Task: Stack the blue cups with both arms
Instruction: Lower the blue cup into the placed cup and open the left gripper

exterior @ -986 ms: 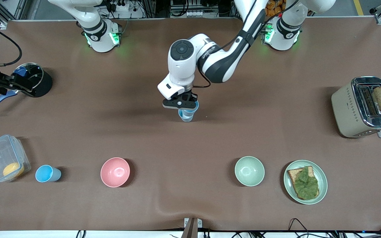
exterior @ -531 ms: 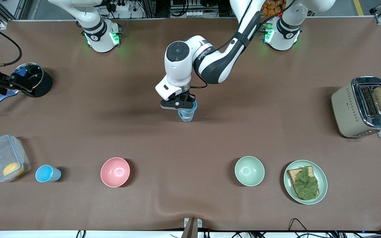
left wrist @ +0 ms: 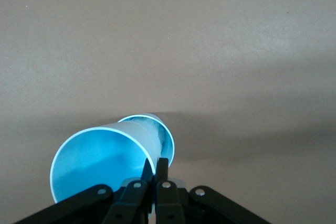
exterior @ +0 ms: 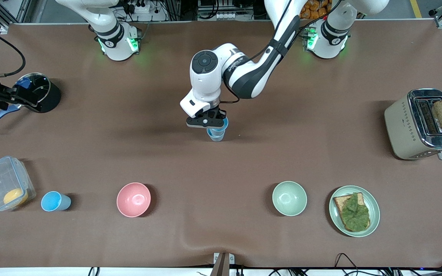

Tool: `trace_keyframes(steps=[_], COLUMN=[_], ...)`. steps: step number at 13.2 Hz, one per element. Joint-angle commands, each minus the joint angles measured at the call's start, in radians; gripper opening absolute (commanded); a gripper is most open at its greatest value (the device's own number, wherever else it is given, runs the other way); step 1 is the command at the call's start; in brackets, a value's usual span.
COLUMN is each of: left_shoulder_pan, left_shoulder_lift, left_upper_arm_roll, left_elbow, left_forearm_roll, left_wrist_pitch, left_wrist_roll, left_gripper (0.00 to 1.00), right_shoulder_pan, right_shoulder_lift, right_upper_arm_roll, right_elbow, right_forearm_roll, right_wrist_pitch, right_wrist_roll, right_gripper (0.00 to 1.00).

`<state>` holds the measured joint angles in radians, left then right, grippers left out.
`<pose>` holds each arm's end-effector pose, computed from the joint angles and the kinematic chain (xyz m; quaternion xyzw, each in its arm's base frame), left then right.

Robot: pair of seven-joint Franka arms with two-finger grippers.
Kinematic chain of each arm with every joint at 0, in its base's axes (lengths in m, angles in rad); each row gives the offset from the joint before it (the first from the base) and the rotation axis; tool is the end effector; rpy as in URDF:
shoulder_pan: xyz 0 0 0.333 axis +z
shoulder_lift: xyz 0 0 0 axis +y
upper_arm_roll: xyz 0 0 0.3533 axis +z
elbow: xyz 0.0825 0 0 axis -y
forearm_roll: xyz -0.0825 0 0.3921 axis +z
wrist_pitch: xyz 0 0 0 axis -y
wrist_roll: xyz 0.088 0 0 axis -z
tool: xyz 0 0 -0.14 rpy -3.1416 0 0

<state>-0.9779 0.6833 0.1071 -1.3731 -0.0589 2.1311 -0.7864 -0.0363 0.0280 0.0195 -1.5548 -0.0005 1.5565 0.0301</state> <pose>0.4799 -0.6030 0.3138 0.9984 -0.0407 0.0323 0.0237 0.5696 -0.0098 0.6194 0.9996 -0.0234 -0.0131 0.0001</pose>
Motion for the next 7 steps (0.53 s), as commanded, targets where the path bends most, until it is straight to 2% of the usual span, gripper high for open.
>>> trace_keyframes(steps=[1,2,4,5,7], left_shoulder_pan=[-0.015,-0.015,-0.015,-0.015,-0.015], left_shoulder_lift=[0.016,0.016,0.018,0.021,0.021], left_upper_arm_roll=[0.016,0.016,0.016,0.016,0.016], left_elbow=[0.032,0.032,0.032,0.032,0.032], left_forearm_roll=[0.014,0.014,0.014,0.014,0.013], left_wrist_pitch=[-0.016,-0.016,-0.013,-0.013,-0.013], left_wrist_roll=[-0.036,-0.036,-0.034,-0.033,-0.033], left_gripper=[0.00,0.00,0.12,0.22,0.29], right_shoulder_pan=[-0.013,-0.011,-0.011,-0.013,-0.013], right_shoulder_lift=[-0.023,-0.023,-0.023,-0.023,-0.023], right_upper_arm_roll=[0.013,0.013,0.013,0.013,0.013], right_elbow=[-0.016,-0.016,-0.016,-0.016,-0.016], right_forearm_roll=[-0.006,-0.006,-0.006,-0.006,-0.006], right_wrist_pitch=[-0.003,-0.003,-0.003,-0.003,-0.003], right_wrist_roll=[-0.001,-0.001,-0.001,-0.001,-0.001], right_gripper=[1.00,1.00,1.00,1.00,1.00])
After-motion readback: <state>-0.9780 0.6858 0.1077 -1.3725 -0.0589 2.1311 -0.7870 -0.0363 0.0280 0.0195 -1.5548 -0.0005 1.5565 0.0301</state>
